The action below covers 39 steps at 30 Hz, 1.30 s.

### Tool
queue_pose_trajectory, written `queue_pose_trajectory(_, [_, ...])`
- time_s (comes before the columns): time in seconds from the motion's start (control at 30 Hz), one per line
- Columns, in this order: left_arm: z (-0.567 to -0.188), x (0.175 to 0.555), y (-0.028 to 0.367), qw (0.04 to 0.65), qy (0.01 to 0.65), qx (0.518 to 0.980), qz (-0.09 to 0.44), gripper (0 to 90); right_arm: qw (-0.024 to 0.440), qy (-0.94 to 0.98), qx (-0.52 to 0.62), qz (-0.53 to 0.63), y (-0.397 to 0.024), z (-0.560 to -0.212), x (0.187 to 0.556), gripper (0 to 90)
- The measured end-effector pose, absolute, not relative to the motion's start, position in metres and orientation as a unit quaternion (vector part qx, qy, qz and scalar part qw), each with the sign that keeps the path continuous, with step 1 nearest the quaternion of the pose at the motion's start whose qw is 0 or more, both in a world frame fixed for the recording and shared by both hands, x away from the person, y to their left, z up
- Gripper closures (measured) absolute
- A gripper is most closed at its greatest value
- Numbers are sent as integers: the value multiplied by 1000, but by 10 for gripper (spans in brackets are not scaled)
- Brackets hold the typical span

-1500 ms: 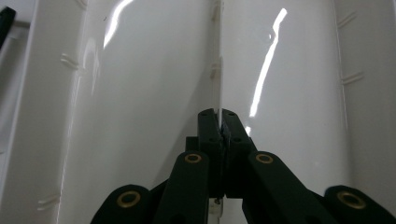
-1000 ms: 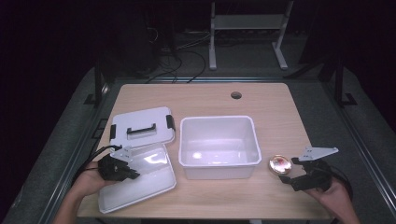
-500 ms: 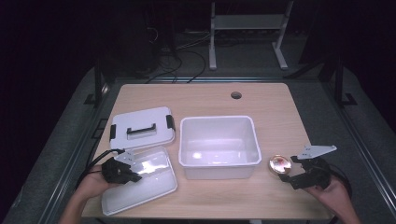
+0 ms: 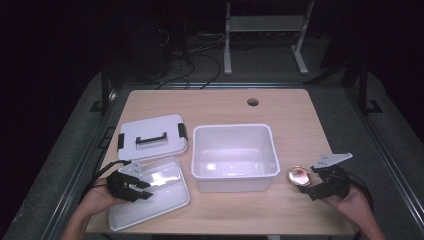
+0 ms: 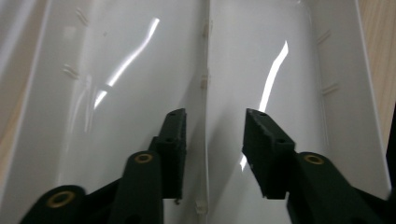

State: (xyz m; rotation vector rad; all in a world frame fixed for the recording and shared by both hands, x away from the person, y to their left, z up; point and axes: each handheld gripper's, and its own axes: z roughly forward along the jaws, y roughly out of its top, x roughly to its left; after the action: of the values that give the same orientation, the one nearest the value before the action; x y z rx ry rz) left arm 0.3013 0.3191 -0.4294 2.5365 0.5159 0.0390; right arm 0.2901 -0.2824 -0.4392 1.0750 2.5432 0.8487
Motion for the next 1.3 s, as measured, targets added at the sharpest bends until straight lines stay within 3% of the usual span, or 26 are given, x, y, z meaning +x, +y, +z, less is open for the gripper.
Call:
queue_pose_trajectory(0.53, [-420, 291, 320, 296, 192, 935, 36, 431, 111, 908, 339, 219, -264, -445, 311, 124])
queue_pose_trajectory(0.83, [-419, 289, 324, 296, 194, 935, 37, 412, 98, 930, 311, 172, -253, -445, 324, 144])
queue_pose_trajectory(0.9, [-419, 289, 325, 295, 193, 935, 38, 410, 93, 935, 302, 159, -251, -444, 327, 191])
queue_pose_trajectory(1.3, [-422, 286, 327, 291, 193, 936, 37, 401, 72, 954, 254, 143, -246, -437, 334, 205])
